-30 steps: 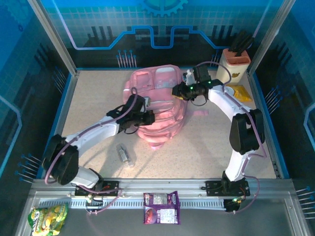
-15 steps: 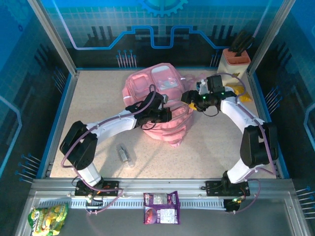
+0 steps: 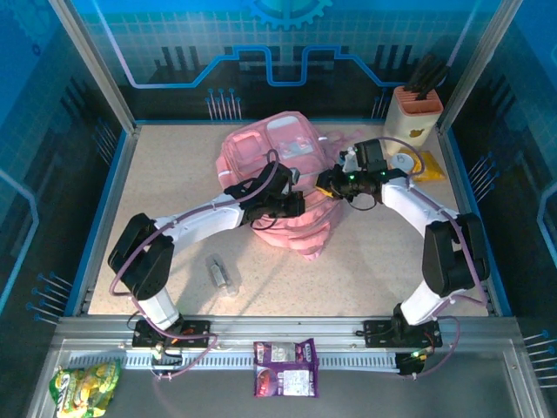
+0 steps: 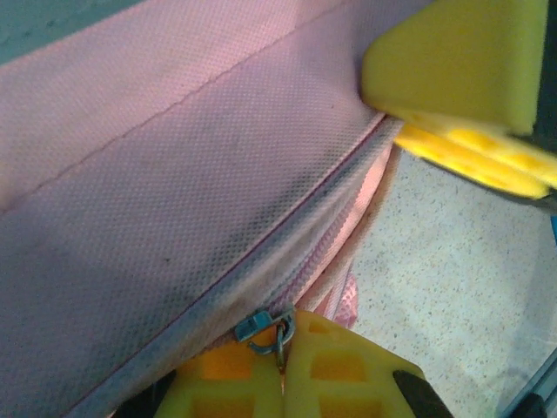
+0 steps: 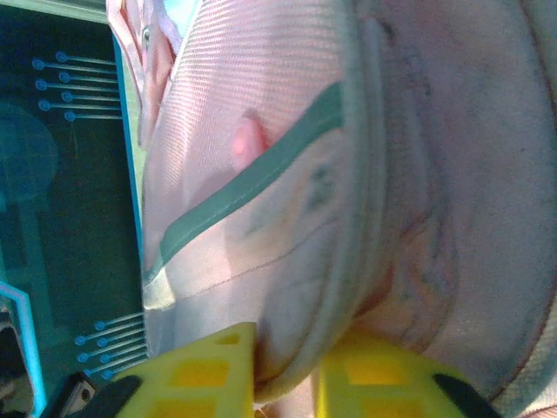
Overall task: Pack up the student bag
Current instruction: Unzip the student bag at the center of the table.
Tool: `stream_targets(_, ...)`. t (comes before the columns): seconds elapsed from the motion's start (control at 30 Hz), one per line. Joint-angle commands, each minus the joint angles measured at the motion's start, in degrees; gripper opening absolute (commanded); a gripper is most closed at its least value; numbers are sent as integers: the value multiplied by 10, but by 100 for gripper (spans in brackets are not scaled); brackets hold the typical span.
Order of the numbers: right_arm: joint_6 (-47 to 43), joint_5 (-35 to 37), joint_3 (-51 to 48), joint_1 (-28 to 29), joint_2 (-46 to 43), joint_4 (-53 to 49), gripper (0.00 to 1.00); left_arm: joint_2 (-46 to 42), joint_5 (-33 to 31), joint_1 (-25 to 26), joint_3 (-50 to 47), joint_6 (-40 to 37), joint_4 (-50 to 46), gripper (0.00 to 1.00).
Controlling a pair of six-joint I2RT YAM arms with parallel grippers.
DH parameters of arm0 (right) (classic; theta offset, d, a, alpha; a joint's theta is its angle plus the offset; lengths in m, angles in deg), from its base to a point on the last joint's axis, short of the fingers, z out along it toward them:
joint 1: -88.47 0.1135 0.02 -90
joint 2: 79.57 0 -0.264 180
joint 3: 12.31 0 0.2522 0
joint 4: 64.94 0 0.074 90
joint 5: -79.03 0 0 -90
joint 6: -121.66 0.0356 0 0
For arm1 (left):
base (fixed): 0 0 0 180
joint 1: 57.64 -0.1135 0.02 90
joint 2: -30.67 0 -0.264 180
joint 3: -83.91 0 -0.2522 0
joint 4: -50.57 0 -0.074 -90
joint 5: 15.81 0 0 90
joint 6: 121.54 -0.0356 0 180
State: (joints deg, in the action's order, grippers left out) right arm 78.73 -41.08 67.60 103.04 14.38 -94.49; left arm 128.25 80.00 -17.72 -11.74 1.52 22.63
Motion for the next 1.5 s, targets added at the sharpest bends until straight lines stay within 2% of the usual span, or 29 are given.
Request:
stream_targets(0.0, -38, 22, 43, -1, 19, -1, 9, -15, 13, 14, 27, -59, -38, 0)
stream_targets(0.07, -51, 25, 53, -13, 27, -6, 0, -28, -3, 14, 23, -92, -75, 0)
stream_targets(0.2, -76, 21, 84, -35, 46, -24, 0, -61, -76, 12, 0, -155, -141, 0)
stream_targets(0.4, -86, 11, 108, -66, 67, -32, 0, -93, -118, -12, -39, -217, -167, 0)
stream_targets(0.6, -109, 19, 132, -73, 76, -58, 0, -141, -97, -76, -108, -250, -126, 0)
stream_targets(0.73, -110, 17, 123, -67, 76, -52, 0, -141, -76, -130, -117, -252, -104, 0)
stream_targets(0.87, -109, 21, 111, -45, 72, -44, 0, -121, -88, -148, -107, -241, -60, 0)
stream_targets(0.97, -96, 23, 86, -42, 60, -15, 0, -106, -89, -167, -88, -208, -67, 0)
stream_targets(1.07, -107, 10, 86, -30, 51, -24, 2, -122, -51, -166, -104, -198, -59, 0)
stream_targets(1.13, -120, 13, 78, -19, 32, -32, 23, -151, -32, -166, -129, -176, -48, 18)
stream_targets(1.2, -143, 46, 62, 5, -6, -53, 38, -193, -10, -167, -154, -146, -46, 38)
stream_targets(1.23, -157, 69, 57, 20, -22, -69, 44, -210, -4, -167, -164, -130, -47, 45)
stream_targets(1.3, -186, 123, 47, 66, -54, -105, 55, -258, 2, -168, -188, -97, -55, 55)
stream_targets(1.47, -228, 215, 14, 223, -81, -137, 68, -352, -52, -186, -225, -15, -127, 70)
